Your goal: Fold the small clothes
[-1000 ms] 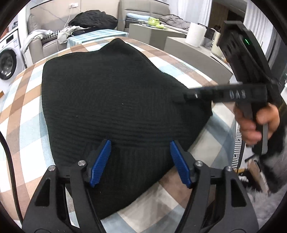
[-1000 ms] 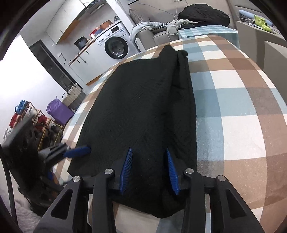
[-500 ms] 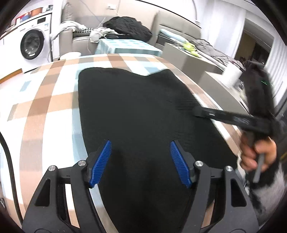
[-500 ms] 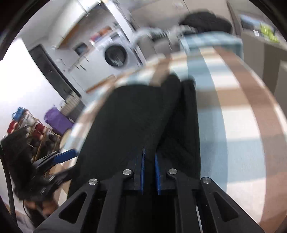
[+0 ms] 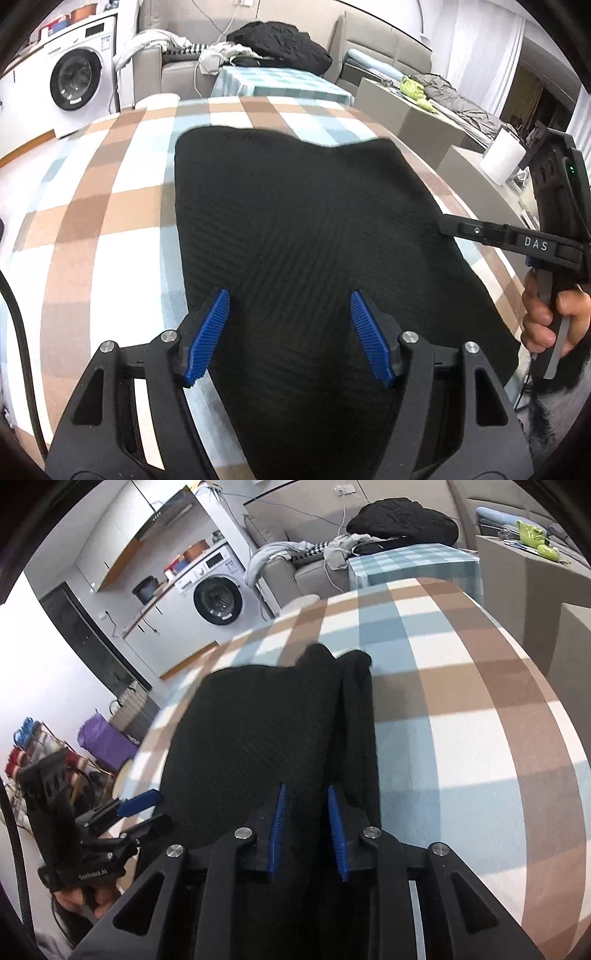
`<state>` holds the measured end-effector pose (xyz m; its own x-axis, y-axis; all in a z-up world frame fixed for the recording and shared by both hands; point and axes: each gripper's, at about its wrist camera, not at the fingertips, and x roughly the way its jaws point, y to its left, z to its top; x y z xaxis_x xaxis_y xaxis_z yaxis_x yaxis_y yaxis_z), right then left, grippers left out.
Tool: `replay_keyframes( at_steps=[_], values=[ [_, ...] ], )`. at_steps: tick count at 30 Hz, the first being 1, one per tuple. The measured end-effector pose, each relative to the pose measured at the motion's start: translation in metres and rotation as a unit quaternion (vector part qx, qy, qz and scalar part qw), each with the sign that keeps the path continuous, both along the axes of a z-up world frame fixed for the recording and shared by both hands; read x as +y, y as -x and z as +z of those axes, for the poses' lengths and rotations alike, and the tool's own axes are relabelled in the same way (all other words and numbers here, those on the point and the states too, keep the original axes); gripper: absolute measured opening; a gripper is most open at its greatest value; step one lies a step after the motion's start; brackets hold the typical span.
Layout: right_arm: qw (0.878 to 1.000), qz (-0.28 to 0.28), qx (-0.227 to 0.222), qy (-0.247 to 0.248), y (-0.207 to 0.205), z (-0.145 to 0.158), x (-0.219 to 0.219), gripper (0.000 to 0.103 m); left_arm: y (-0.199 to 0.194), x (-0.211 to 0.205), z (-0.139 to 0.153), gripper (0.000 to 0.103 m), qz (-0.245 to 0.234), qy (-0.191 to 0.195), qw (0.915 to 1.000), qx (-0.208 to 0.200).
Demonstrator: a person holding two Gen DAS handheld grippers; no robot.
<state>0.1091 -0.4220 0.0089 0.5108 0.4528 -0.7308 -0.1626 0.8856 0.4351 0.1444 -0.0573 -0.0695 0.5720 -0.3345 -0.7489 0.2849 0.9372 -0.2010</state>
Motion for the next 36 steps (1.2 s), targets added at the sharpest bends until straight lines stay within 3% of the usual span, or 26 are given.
replay_keyframes(
  at_steps=[5, 7, 9, 11, 14, 21, 24, 27, 29, 31, 33, 36],
  values=[
    [1.000, -0.011, 0.010, 0.009, -0.028, -0.007, 0.010, 0.023, -0.023, 0.001, 0.002, 0.064, 0.006, 0.010, 0.9999, -0.006],
    [1.000, -0.010, -0.003, 0.005, -0.031, -0.002, 0.012, 0.010, -0.028, -0.001, 0.004, 0.054, 0.009, 0.003, 0.9998, -0.016],
    [1.000, -0.004, -0.026, 0.002, -0.032, 0.007, 0.013, 0.009, -0.033, 0.000, 0.003, 0.041, 0.011, 0.002, 0.9998, -0.014],
    [1.000, -0.013, -0.009, 0.025, -0.037, 0.003, 0.011, 0.009, -0.038, 0.003, 0.000, 0.037, 0.014, 0.006, 0.9999, -0.007],
    [0.999, -0.017, 0.033, 0.029, -0.045, -0.012, 0.006, 0.010, -0.041, 0.005, -0.004, 0.037, 0.015, 0.013, 0.9998, -0.001],
    [0.999, -0.038, 0.014, 0.005, -0.070, -0.002, 0.006, 0.031, -0.042, 0.003, -0.008, 0.037, 0.011, 0.005, 0.9999, 0.000],
    [0.999, -0.048, 0.014, -0.002, -0.092, -0.008, 0.010, 0.031, -0.042, 0.003, -0.008, 0.038, 0.010, 0.004, 0.9999, 0.000],
    [0.999, -0.041, -0.011, -0.019, -0.096, -0.002, 0.010, 0.016, -0.041, 0.003, -0.008, 0.037, 0.008, 0.000, 1.0000, 0.000],
    [0.998, -0.056, 0.001, -0.002, -0.102, -0.006, 0.007, 0.015, -0.041, 0.004, -0.010, 0.037, 0.007, 0.005, 1.0000, 0.000],
    [0.996, -0.070, 0.048, -0.026, -0.110, -0.023, -0.002, 0.015, -0.042, 0.005, -0.011, 0.037, 0.007, 0.007, 0.9999, 0.003],
    [0.995, -0.069, 0.059, -0.043, -0.106, -0.023, -0.006, 0.017, -0.041, 0.005, -0.010, 0.037, 0.008, 0.005, 1.0000, 0.002],
    [0.996, -0.052, 0.053, -0.057, -0.080, -0.012, -0.009, 0.029, -0.037, 0.007, -0.008, 0.037, 0.012, 0.001, 0.9999, 0.004]
  ],
)
